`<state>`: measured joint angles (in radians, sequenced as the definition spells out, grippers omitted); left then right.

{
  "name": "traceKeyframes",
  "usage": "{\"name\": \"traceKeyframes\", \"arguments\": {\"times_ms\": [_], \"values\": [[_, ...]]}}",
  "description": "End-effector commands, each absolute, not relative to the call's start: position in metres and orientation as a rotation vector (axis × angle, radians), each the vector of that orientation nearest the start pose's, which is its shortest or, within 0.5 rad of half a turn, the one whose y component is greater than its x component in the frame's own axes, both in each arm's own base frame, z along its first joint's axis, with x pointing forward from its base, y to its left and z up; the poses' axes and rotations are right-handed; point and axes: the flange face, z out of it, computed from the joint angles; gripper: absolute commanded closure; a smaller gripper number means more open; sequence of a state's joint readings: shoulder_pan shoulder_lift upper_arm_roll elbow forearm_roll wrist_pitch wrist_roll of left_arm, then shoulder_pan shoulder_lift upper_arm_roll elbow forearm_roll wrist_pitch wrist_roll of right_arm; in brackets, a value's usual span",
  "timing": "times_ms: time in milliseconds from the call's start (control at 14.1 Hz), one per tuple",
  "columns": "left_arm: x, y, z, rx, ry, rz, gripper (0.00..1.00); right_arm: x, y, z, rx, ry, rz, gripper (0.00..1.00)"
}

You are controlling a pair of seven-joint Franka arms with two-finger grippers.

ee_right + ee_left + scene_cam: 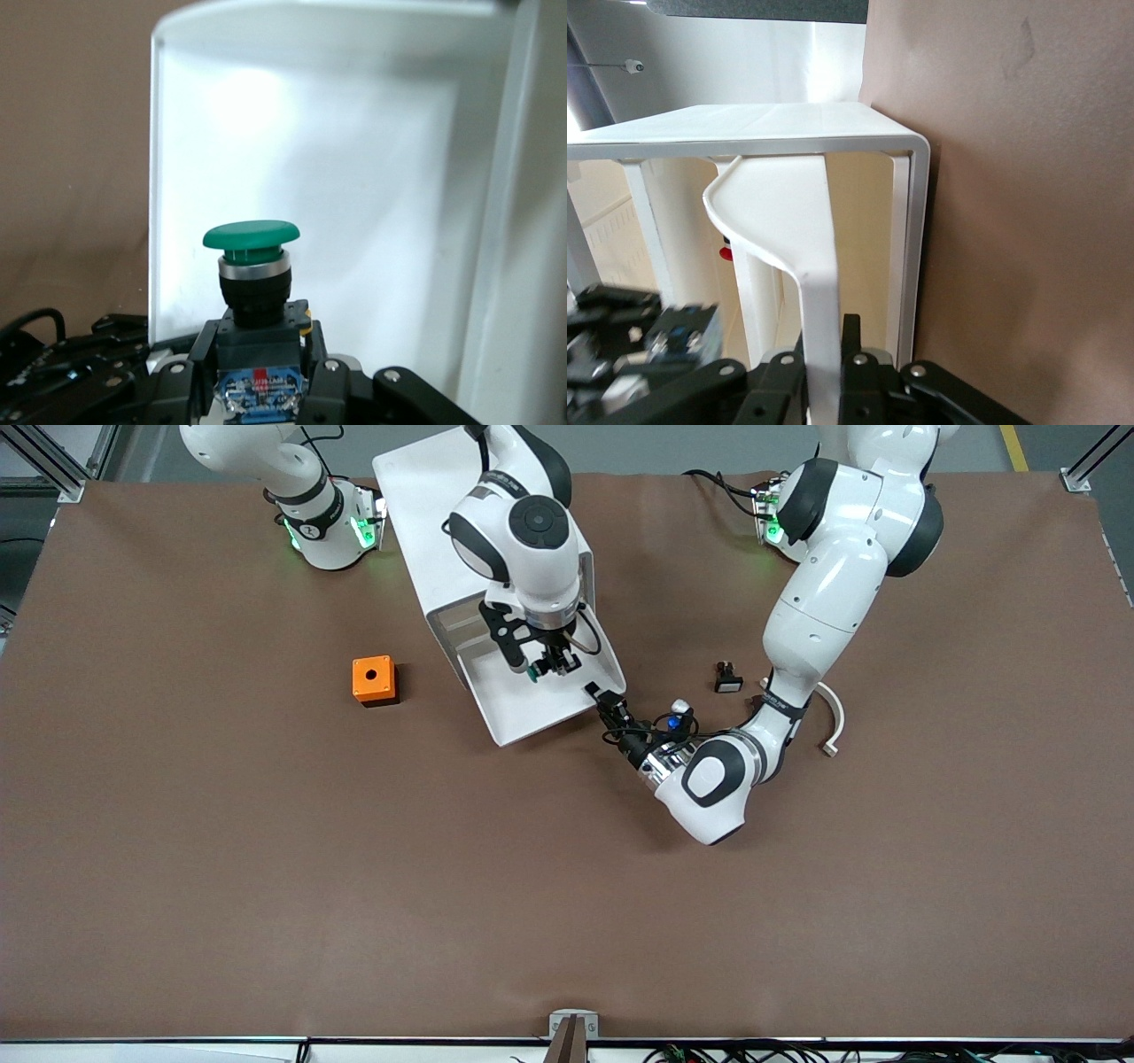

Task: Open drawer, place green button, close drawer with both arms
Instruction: 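Lower the green button into the open drawer with the right gripper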

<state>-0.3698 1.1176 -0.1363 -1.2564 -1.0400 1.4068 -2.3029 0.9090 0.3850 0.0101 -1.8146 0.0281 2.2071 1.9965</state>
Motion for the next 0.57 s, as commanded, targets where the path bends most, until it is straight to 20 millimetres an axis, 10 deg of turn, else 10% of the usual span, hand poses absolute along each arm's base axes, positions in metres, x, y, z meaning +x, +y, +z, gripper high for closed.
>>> {"name": "traceKeyframes", "arguments": {"times_ms": [0,284,496], "values": [[0.539,-0.396,0.100,-0.877,-1.787,1.599,0.79,0.380,0.535,0.312,-2.645,1.664,0.003,1.00],[0.542,-0.395,0.104,-0.977,-1.780,1.655,0.19,0.380,0.553,0.297,-2.641,1.667,-0.010,1.00],[0.552,-0.387,0.110,-1.036,-1.785,1.706,0.10,0.374,0.559,0.282,-2.652,1.670,-0.013,1.00]]}}
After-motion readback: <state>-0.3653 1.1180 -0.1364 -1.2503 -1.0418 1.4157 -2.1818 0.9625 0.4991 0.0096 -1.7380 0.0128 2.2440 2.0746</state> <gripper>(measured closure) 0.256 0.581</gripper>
